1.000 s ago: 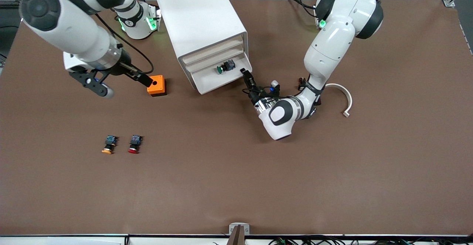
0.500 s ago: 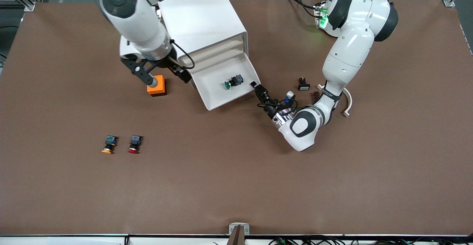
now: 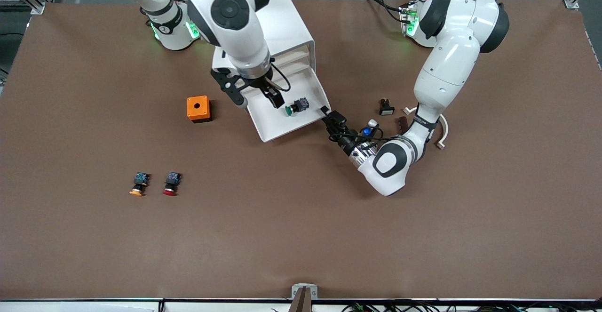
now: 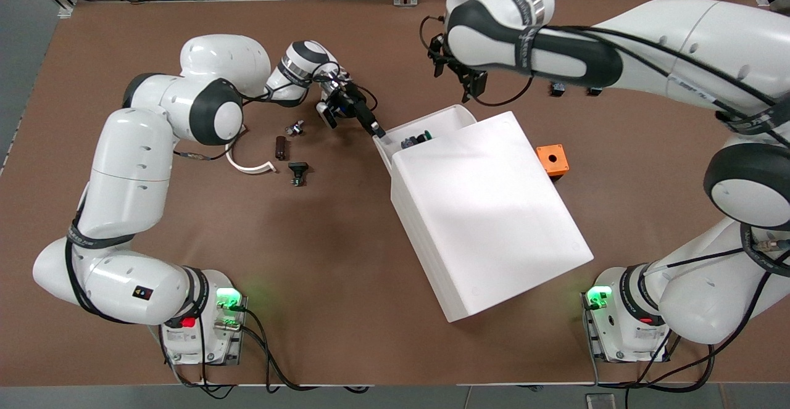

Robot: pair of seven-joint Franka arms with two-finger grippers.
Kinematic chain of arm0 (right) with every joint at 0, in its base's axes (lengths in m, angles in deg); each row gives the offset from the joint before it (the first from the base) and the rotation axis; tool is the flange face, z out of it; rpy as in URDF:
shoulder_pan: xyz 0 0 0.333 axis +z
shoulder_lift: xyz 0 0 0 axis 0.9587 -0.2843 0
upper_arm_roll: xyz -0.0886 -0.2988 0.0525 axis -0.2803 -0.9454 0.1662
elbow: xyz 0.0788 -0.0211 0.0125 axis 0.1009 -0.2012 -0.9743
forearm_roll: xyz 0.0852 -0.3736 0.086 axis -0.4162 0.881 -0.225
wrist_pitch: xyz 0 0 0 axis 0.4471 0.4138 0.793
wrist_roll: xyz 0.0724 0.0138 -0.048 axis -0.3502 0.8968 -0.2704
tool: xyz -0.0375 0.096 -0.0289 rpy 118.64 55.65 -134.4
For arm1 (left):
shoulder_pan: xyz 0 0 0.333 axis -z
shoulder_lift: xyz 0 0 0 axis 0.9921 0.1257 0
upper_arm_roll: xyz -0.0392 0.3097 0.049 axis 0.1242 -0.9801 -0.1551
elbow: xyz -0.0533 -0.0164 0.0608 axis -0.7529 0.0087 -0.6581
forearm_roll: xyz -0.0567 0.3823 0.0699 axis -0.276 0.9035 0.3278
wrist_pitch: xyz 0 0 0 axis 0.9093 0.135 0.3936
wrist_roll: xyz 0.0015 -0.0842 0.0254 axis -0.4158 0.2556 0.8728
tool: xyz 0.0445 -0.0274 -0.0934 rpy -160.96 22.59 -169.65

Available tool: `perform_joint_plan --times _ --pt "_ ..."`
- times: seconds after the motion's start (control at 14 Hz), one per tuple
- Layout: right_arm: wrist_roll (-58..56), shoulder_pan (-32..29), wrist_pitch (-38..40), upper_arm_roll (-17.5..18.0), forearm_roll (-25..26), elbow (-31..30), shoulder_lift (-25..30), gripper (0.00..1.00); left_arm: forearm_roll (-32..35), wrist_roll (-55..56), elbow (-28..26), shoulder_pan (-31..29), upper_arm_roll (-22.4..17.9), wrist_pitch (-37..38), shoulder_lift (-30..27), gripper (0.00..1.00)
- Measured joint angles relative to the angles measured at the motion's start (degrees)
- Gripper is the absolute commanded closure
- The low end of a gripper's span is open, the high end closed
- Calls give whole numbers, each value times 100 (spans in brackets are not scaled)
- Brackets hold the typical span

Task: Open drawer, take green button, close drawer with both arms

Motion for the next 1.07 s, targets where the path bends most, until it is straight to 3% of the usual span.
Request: perform_joint_plan --times 0.43,0.64,1.07 --pt "1195 635 -567 -3 368 0 -626 0 134 -2980 459 -136 -243 -2 -241 1" --pt "1626 867 -841 -4 640 7 -921 0 779 -4188 682 -134 -307 -182 -335 1" --pt "1799 951 -887 -22 827 38 -1128 0 2446 -5497 802 23 -300 -1631 -917 1"
